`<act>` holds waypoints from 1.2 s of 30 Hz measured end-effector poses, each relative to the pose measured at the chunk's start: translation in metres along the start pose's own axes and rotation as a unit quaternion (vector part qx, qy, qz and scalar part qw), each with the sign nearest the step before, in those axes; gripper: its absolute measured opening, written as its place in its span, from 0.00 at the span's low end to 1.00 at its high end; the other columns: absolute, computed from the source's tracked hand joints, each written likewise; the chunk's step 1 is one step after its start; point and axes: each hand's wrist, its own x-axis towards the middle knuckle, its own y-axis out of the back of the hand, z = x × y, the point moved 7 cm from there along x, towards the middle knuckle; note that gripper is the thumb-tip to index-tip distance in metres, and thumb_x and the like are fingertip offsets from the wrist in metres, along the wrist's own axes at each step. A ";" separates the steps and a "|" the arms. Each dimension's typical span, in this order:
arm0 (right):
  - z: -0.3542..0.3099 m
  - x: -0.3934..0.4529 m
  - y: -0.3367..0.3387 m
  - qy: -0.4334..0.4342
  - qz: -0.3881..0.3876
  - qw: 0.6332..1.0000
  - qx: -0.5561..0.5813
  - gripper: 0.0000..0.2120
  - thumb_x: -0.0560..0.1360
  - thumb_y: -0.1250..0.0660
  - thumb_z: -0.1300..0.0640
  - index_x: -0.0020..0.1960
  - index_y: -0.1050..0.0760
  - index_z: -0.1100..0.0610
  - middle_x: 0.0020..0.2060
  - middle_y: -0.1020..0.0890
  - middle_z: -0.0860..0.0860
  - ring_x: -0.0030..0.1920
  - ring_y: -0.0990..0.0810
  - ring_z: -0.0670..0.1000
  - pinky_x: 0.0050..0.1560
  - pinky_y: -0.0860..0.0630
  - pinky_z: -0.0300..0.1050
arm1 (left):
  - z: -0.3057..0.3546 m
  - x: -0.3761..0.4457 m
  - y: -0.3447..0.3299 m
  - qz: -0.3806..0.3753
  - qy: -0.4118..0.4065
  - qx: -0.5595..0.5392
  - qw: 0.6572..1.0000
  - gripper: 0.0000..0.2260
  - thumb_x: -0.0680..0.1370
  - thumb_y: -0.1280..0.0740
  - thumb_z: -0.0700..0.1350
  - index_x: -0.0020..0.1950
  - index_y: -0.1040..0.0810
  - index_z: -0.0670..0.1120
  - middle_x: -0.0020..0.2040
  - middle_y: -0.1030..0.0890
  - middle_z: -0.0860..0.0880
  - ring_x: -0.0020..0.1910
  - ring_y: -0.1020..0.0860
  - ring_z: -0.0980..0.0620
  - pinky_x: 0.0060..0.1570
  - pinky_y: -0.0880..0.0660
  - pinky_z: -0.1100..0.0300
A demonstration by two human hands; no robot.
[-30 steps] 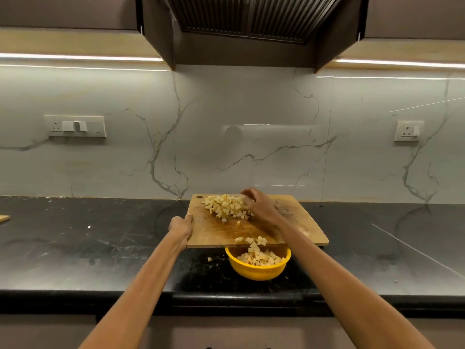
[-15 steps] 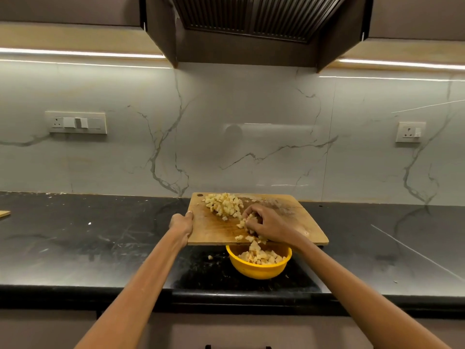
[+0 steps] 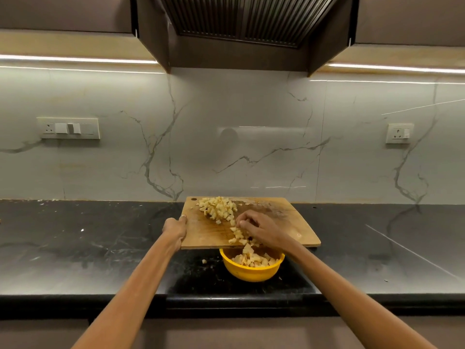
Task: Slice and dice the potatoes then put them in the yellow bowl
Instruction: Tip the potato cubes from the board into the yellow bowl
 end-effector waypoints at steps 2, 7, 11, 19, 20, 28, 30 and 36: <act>-0.003 -0.007 0.001 0.026 0.005 1.000 0.014 0.03 0.78 0.38 0.62 0.47 0.26 0.56 0.47 0.20 0.51 0.48 0.22 0.50 0.48 0.27 0.36 | 0.001 0.001 -0.001 0.002 -0.003 0.003 1.000 0.16 0.82 0.43 0.49 0.52 0.28 0.35 0.37 0.29 0.44 0.32 0.30 0.50 0.27 0.35 0.59; 0.000 -0.005 0.015 -0.012 0.042 0.995 0.085 0.07 0.79 0.40 0.62 0.52 0.25 0.54 0.51 0.20 0.49 0.50 0.21 0.46 0.50 0.25 0.37 | 0.003 0.000 0.000 0.008 -0.007 0.004 1.000 0.16 0.82 0.43 0.49 0.51 0.28 0.35 0.37 0.29 0.44 0.32 0.30 0.50 0.28 0.36 0.58; -0.006 0.002 0.003 -0.015 0.001 1.000 0.026 0.14 0.82 0.45 0.58 0.64 0.26 0.59 0.60 0.23 0.52 0.57 0.25 0.45 0.51 0.31 0.27 | 0.004 -0.001 0.000 0.012 -0.013 -0.009 1.000 0.16 0.82 0.43 0.49 0.50 0.28 0.35 0.38 0.28 0.43 0.33 0.30 0.49 0.28 0.35 0.57; -0.019 -0.012 -0.009 0.084 -0.012 0.996 0.035 0.06 0.75 0.33 0.64 0.46 0.18 0.63 0.50 0.16 0.53 0.55 0.21 0.43 0.56 0.28 0.30 | 0.003 -0.003 0.003 0.006 -0.005 -0.022 1.000 0.15 0.82 0.43 0.48 0.49 0.28 0.36 0.38 0.28 0.43 0.32 0.29 0.49 0.27 0.34 0.58; -0.020 -0.014 -0.006 0.092 -0.009 0.995 0.044 0.05 0.75 0.33 0.63 0.45 0.18 0.63 0.47 0.16 0.54 0.52 0.19 0.44 0.55 0.26 0.33 | 0.003 -0.004 0.003 0.006 -0.003 -0.023 1.000 0.15 0.82 0.43 0.48 0.49 0.28 0.35 0.38 0.28 0.43 0.32 0.29 0.49 0.28 0.34 0.58; -0.046 -0.008 -0.023 0.148 -0.043 0.988 -0.019 0.13 0.76 0.36 0.54 0.47 0.18 0.62 0.45 0.17 0.53 0.47 0.21 0.47 0.50 0.26 0.36 | 0.005 -0.005 0.004 0.008 -0.006 -0.026 1.000 0.17 0.82 0.43 0.48 0.53 0.27 0.33 0.38 0.27 0.43 0.34 0.29 0.48 0.30 0.34 0.58; -0.040 -0.014 -0.021 0.131 -0.033 0.991 0.024 0.19 0.76 0.38 0.48 0.40 0.18 0.62 0.42 0.18 0.49 0.46 0.20 0.49 0.50 0.24 0.41 | 0.004 -0.007 0.005 0.007 -0.004 -0.024 1.000 0.17 0.82 0.43 0.48 0.54 0.27 0.33 0.38 0.28 0.43 0.33 0.29 0.49 0.29 0.34 0.58; -0.009 -0.023 0.015 0.064 0.081 0.969 0.225 0.23 0.75 0.42 0.42 0.37 0.20 0.58 0.41 0.16 0.55 0.48 0.17 0.56 0.55 0.23 0.43 | 0.002 -0.011 0.004 0.002 0.001 -0.025 1.000 0.17 0.82 0.44 0.48 0.56 0.28 0.33 0.37 0.29 0.44 0.32 0.30 0.50 0.28 0.35 0.59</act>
